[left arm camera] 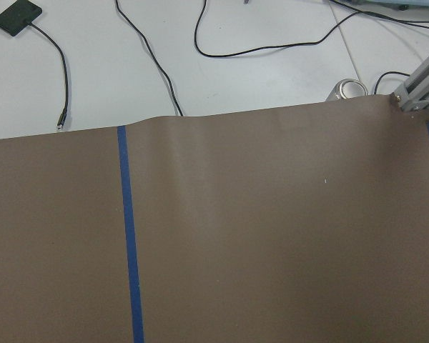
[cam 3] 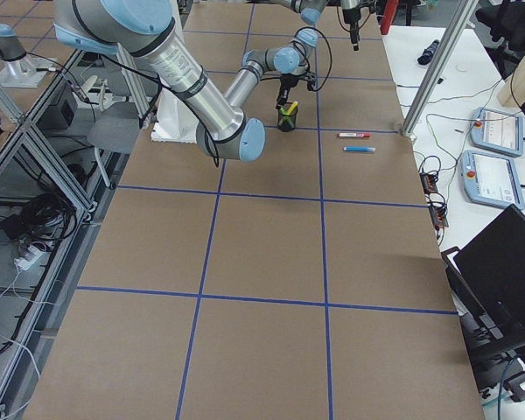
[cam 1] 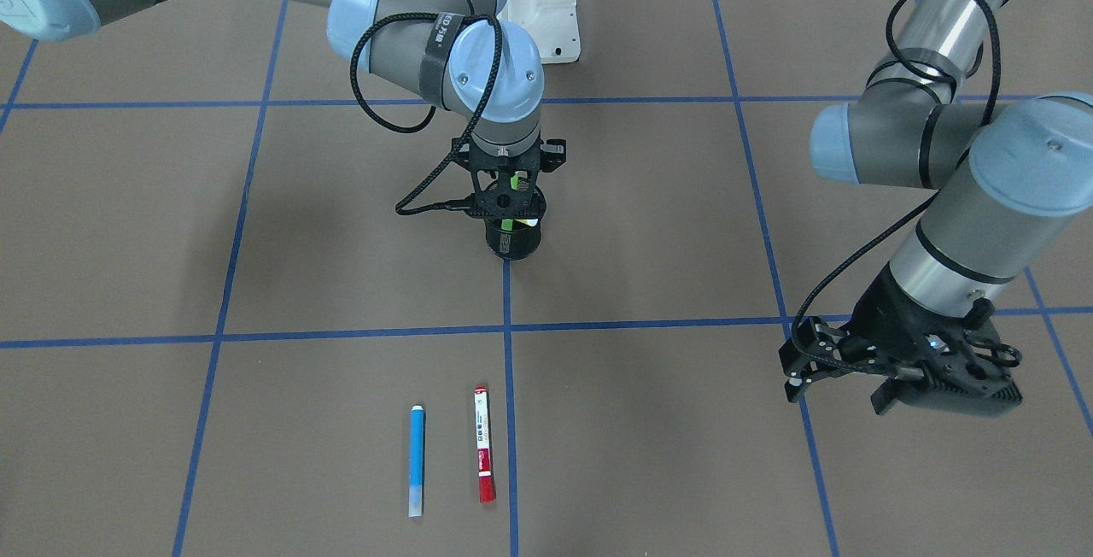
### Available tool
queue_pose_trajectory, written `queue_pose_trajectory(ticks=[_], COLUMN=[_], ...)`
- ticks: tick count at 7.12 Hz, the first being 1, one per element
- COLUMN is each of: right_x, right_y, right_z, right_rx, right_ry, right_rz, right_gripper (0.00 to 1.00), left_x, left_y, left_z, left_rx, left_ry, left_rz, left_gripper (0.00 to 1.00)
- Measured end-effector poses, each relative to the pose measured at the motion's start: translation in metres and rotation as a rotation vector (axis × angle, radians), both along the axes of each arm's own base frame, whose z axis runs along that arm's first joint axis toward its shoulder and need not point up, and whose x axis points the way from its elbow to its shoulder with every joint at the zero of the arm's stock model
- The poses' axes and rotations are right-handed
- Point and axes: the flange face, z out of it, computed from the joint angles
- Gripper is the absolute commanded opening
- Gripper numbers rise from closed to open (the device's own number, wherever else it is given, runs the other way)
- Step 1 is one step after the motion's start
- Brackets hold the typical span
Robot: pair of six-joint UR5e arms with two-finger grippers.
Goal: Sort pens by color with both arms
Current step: 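Lower the right gripper into the cup and grasp the green highlighter, then lift the green highlighter out of the cup with the right gripper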
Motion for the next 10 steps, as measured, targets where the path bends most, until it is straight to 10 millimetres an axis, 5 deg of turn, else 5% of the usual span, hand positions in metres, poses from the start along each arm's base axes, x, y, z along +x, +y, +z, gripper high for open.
queue_pose_trajectory(ticks=[2, 5, 8, 10], right_x=[-0.004, -0.005, 0.003, 0.034], right_y=[-0.001, 0.000, -0.002, -0.010], right_z=[0.004, 0.005, -0.003, -0.025], right_rx=[0.005, 0.008, 0.017, 0.020], right_ry=[0.010, 0.011, -0.006, -0.042], right_rz=[-0.002, -0.004, 0.002, 0.029], right_gripper=[0.37, 0.00, 0.00, 0.00], left_x=[0.000, 0.000, 0.000, 0.001], left_y=[0.000, -0.001, -0.001, 0.000], left_z=[0.001, 0.003, 0.003, 0.002], left_rx=[-0.001, -0.005, -0.006, -0.006], left_ry=[-0.001, -0.003, -0.003, -0.001], left_rz=[0.000, 0.000, 0.000, -0.001], left_gripper=[1.00, 1.00, 1.00, 1.00])
